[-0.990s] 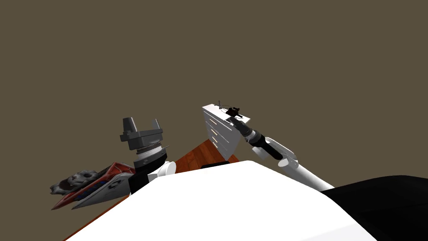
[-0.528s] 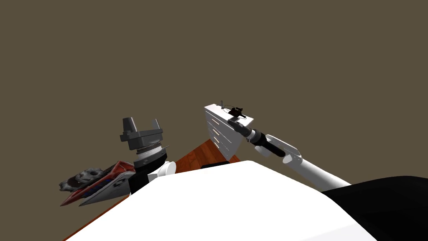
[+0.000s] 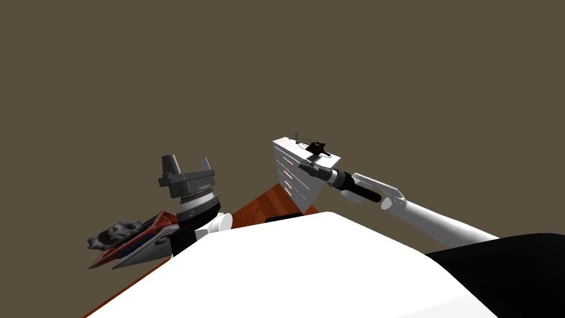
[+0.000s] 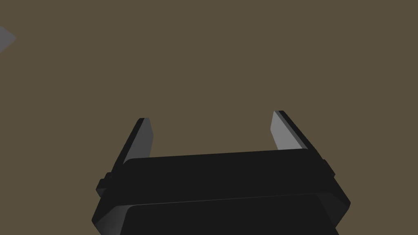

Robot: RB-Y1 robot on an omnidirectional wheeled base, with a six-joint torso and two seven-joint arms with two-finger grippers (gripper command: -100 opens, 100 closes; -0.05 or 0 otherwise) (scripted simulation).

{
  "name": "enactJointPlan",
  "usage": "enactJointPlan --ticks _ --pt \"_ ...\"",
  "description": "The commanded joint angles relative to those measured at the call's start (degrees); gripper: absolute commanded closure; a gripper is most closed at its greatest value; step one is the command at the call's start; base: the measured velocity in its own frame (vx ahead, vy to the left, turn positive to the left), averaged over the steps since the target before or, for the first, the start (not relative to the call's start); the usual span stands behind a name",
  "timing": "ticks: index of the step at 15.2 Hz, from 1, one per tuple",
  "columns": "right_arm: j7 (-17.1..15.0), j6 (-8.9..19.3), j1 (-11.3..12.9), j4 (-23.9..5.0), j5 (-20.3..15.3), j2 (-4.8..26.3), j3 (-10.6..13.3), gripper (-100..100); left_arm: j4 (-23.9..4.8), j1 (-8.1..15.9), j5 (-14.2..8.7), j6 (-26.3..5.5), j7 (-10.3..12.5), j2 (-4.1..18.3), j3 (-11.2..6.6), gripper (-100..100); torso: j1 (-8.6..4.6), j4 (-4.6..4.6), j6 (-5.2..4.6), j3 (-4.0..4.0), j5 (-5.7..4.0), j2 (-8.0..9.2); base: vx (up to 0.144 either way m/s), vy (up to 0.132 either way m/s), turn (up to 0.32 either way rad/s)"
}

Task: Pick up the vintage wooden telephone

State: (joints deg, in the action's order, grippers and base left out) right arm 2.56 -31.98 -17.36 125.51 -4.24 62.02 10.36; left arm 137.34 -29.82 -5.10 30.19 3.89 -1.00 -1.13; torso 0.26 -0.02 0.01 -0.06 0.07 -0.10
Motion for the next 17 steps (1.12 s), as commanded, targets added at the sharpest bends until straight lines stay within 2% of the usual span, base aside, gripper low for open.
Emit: enactJointPlan --ticks 1,2,5,6,9,10,11,17 --pt "0.2 -0.2 0.0 -0.2 -0.1 2.5 0.1 -100 0.0 0.0 0.0 0.0 0.0 0.0 0.00 0 0.00 0.00 0.00 0.00 0.00 0.00 0.014 0.035 -0.001" --pt "0.6 -0.4 0.8 -0.8 -0.7 4.0 0.9 -100 0.0 0.0 0.0 0.0 0.0 0.0 0.00 0 -0.06 0.00 -0.01 0.01 -0.01 0.02 0.022 0.059 0.036" --pt "0.6 -0.4 0.8 -0.8 -0.7 7.7 0.9 -100 0.0 0.0 0.0 0.0 0.0 0.0 0.00 0 0.01 0.00 0.00 0.00 0.00 0.00 0.021 0.059 0.023" --pt "1.1 -0.6 1.5 -1.4 -1.2 9.1 1.7 -100 0.0 0.0 0.0 0.0 0.0 0.0 0.00 0 -0.04 0.01 -0.01 0.01 -0.01 0.02 0.030 0.056 0.037" --pt "1.1 -0.6 1.5 -1.4 -1.2 12.9 1.7 -100 0.0 0.0 0.0 0.0 0.0 0.0 0.00 0 0.01 -0.01 0.00 -0.02 0.00 -0.04 0.032 0.058 0.023" --pt "1.1 -0.6 1.5 -1.4 -1.2 13.0 1.7 -100 0.0 0.0 0.0 0.0 0.0 0.0 0.00 0 -0.04 0.00 -0.01 -0.01 -0.01 -0.01 0.009 0.018 -0.003" --pt "1.5 -0.7 2.3 -1.9 -1.8 15.1 2.5 -100 0.0 0.0 0.0 0.0 0.0 0.0 0.00 0 -0.11 0.01 -0.01 0.02 -0.03 0.03 0.028 0.047 0.051" --pt "2.0 -0.9 3.0 -2.5 -2.4 22.6 3.4 -100 0.0 0.0 0.0 0.0 0.0 0.0 0.00 0 0.01 -0.01 0.01 -0.01 -0.01 -0.03 0.030 0.054 0.030"
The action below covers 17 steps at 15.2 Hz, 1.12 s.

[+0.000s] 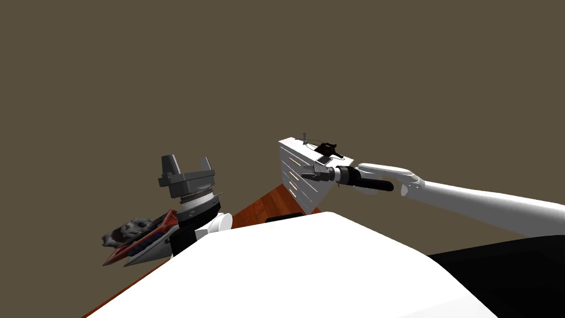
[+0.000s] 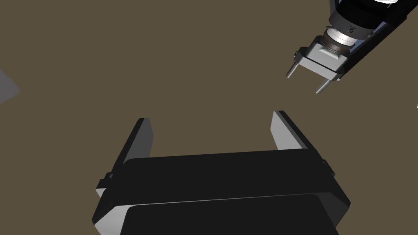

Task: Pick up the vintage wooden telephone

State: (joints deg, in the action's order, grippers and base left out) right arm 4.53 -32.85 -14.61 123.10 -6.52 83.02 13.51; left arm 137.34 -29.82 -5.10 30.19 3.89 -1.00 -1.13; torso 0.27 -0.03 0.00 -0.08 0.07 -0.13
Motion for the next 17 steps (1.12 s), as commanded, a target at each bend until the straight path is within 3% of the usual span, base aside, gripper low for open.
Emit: enactJointPlan --ticks 1,17 --pt "0.0 0.0 0.3 -0.1 -0.1 2.7 0.2 -100 0.0 0.0 0.0 0.0 0.0 0.0 0.00 0 0.00 0.00 0.00 0.00 0.00 0.00 0.024 0.037 -0.007" --pt "1.8 -0.6 2.8 -2.5 -2.5 23.6 3.9 -100 0.0 0.0 0.0 0.0 0.0 0.0 0.00 0 -0.05 -0.01 0.00 -0.03 -0.01 -0.05 0.038 0.044 0.025"
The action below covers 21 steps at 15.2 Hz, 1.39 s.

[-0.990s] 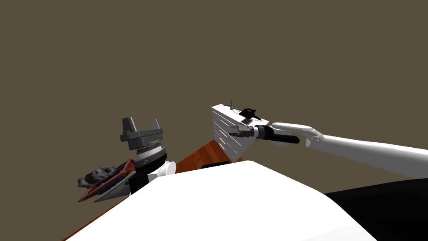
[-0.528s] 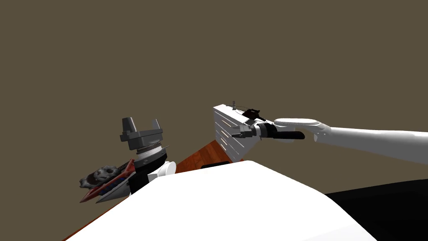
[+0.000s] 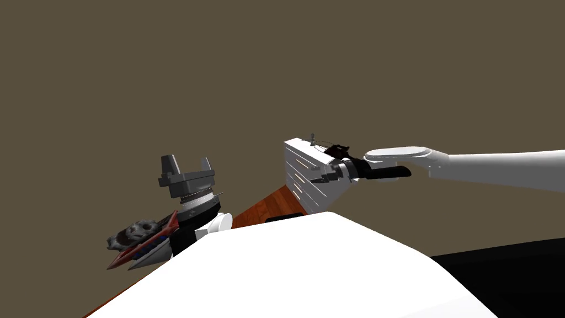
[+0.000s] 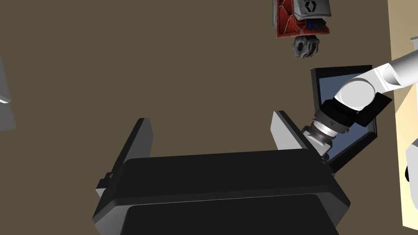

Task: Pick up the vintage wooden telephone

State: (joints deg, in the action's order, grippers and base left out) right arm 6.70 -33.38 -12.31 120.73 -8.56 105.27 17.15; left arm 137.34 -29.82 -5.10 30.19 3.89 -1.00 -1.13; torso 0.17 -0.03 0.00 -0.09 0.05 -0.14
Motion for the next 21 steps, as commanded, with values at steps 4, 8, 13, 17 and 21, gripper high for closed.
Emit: enactJointPlan --ticks 4,8,13,17,21 --pt "0.0 -0.2 1.0 -0.8 -1.0 6.4 1.3 -100 0.0 0.0 0.0 0.0 0.0 0.0 0.00 0 0.02 -0.01 0.00 -0.03 0.00 -0.05 0.044 0.033 0.024" --pt "0.4 -0.3 1.5 -1.4 -1.6 11.3 2.3 -100 0.0 0.0 0.0 0.0 0.0 0.0 0.00 0 0.01 -0.01 0.00 -0.03 0.00 -0.05 0.043 0.031 0.021" --pt "1.1 -0.5 2.2 -2.6 -2.8 17.9 4.4 -100 0.0 0.0 0.0 0.0 0.0 0.0 0.00 0 -0.07 0.00 0.00 0.00 -0.03 0.00 0.043 0.017 0.023" --pt "1.5 -0.5 2.5 -3.2 -3.3 22.4 5.5 -100 0.0 0.0 0.0 0.0 0.0 0.0 0.00 0 -0.07 -0.01 0.00 -0.02 -0.02 -0.03 0.053 0.018 0.017" --pt "1.8 -0.6 2.7 -3.9 -3.9 27.2 6.6 -100 0.0 0.0 0.0 0.0 0.0 0.0 0.00 0 -0.11 0.00 0.00 0.00 -0.04 0.00 0.045 0.005 0.017"
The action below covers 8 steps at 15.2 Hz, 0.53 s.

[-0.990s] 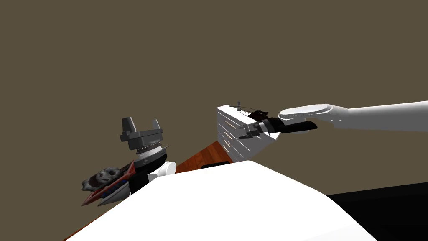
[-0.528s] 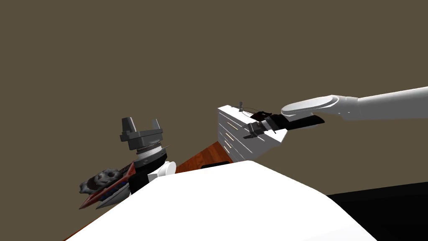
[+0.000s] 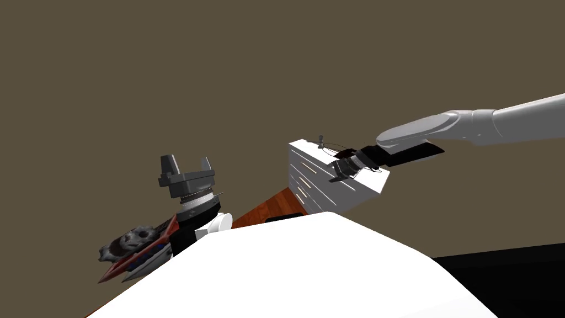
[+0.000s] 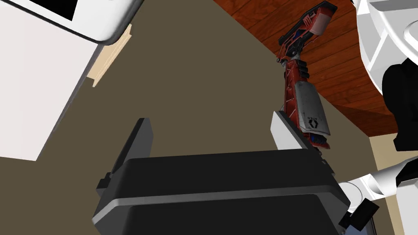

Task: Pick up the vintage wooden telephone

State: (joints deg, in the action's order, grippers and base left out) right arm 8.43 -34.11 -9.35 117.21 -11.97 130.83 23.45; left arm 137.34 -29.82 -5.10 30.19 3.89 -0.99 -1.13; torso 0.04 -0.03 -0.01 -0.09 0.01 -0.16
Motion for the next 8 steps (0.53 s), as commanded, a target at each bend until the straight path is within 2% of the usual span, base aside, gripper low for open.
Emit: enactJointPlan --ticks 1,2,3,5,6,8 --pt "0.1 0.2 -0.3 -0.3 -0.5 2.9 0.3 -100 0.0 0.0 0.0 0.0 0.0 0.0 0.00 0 0.00 0.00 0.00 0.00 0.00 0.00 0.064 -0.002 0.028" --pt "0.1 0.2 -0.3 -0.3 -0.5 3.9 0.3 -100 0.0 0.0 0.0 0.0 0.0 0.0 0.00 0 -0.01 -0.01 0.00 -0.02 0.00 -0.04 0.054 0.000 0.010" --pt "0.4 0.1 -0.2 -0.9 -1.0 5.6 1.4 -100 0.0 0.0 0.0 0.0 0.0 0.0 0.00 0 -0.01 -0.01 0.01 -0.03 -0.01 -0.04 0.066 0.004 0.023" --pt "0.4 0.1 -0.2 -0.9 -1.0 7.9 1.4 -100 0.0 0.0 0.0 0.0 0.0 0.0 0.00 0 0.00 -0.03 0.01 -0.07 0.00 -0.11 0.067 0.000 0.016" --pt "0.7 0.1 -0.1 -1.5 -1.6 9.3 2.5 -100 0.0 0.0 0.0 0.0 0.0 0.0 0.00 0 -0.01 -0.03 0.01 -0.06 0.00 -0.09 0.069 -0.014 0.015" --pt "0.7 0.1 -0.1 -1.5 -1.6 11.7 2.5 -100 0.0 0.0 0.0 0.0 0.0 0.0 0.00 0 -0.05 -0.03 0.00 -0.08 -0.01 -0.13 0.070 -0.011 0.014"
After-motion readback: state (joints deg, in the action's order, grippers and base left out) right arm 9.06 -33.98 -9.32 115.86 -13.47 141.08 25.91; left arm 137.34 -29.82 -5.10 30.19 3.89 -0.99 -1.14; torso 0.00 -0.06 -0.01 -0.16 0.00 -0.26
